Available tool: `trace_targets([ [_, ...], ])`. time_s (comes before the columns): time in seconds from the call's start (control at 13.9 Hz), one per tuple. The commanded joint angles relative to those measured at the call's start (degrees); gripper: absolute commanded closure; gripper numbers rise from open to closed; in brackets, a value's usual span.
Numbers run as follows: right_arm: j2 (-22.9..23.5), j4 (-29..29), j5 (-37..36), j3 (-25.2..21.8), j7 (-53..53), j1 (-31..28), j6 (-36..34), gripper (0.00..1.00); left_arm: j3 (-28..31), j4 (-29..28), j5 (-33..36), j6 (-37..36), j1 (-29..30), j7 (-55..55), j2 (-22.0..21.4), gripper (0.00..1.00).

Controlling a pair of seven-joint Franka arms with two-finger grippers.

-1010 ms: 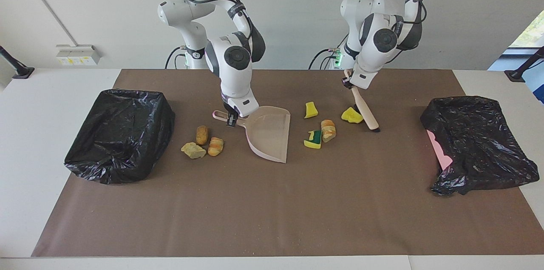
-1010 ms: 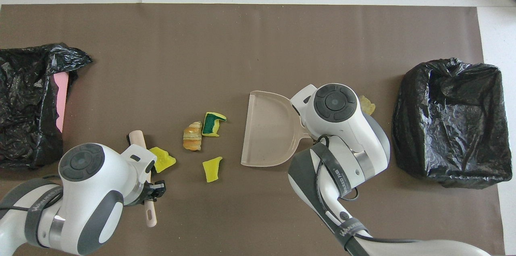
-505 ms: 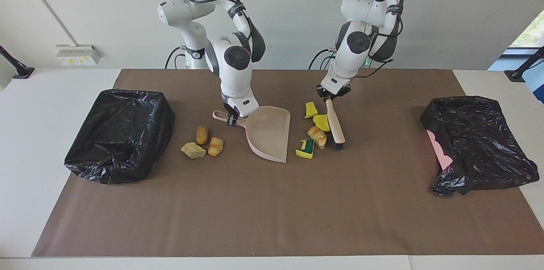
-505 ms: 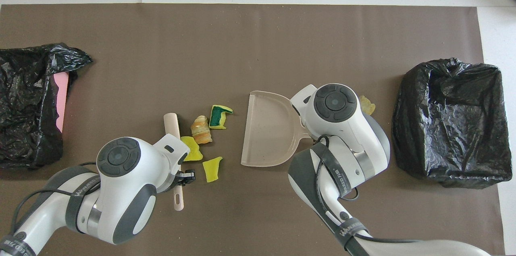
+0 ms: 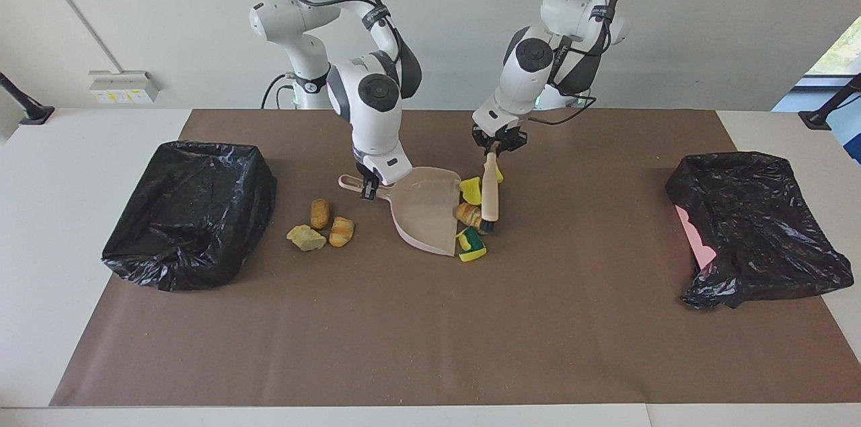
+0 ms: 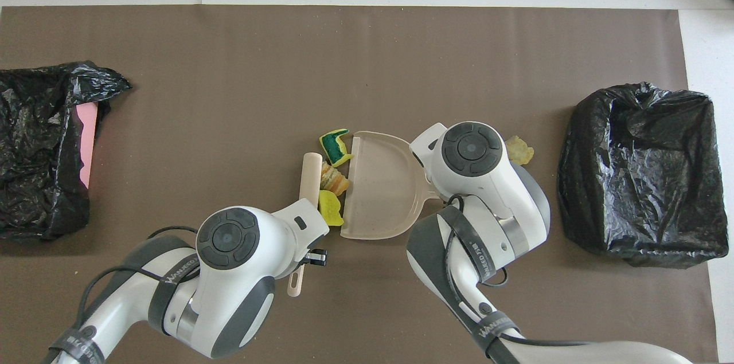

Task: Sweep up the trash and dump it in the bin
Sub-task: 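Brush the remaining pieces into the dustpan with the left gripper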

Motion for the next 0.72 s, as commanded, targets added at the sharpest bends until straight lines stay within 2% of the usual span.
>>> trace_targets([
  [0.0, 0.0, -1.25, -1.0, 0.37, 1.03, 1.02, 1.98, 1.0, 0.93, 2.32, -3.79, 1.33, -4.17, 0.74, 0.87, 1.0],
  [0.22, 0.0, -1.25, -1.0, 0.37, 0.95, 1.02, 1.98, 1.0, 0.93, 6.2, -7.39, -0.77, -4.54, -0.76, 2.89, 1.0],
  [0.36, 0.0, -1.25, -1.0, 0.37, 0.95, 0.93, 1.98, 1.0, 0.94, 6.99, -8.37, -2.18, -3.93, -5.13, 2.2, 1.0],
  [0.65, 0.0, -1.25, -1.0, 0.37, 0.95, 0.93, 1.98, 1.0, 1.37, 9.8, -8.37, -11.39, -1.74, -13.41, 0.8, 1.0],
])
